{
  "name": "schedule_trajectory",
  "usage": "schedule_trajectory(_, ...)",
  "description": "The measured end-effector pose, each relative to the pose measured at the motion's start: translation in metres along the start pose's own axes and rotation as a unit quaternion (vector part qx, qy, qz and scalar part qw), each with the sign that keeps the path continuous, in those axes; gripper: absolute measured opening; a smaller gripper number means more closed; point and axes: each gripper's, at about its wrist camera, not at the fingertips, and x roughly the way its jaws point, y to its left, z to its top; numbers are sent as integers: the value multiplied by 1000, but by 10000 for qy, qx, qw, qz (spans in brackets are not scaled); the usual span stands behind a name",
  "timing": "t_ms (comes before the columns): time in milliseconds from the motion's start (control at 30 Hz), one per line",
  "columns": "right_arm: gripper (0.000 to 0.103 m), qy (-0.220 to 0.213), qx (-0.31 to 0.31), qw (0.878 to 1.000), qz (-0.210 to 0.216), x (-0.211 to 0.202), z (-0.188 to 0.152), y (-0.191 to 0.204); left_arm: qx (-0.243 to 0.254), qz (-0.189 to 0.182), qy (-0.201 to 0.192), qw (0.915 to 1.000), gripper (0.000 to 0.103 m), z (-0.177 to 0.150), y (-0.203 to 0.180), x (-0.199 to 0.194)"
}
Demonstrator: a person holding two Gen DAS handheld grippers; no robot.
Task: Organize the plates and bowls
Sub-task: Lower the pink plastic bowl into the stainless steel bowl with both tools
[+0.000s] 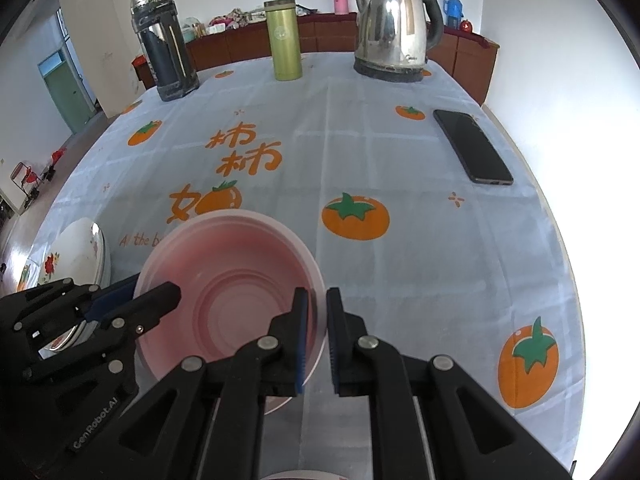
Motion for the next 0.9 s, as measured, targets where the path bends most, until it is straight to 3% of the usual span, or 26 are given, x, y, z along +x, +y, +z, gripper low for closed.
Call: schedule_trajectory(900, 10, 21, -24, 10000, 44, 6, 0, 0, -95, -93, -1, 9999, 16, -2, 5, 7)
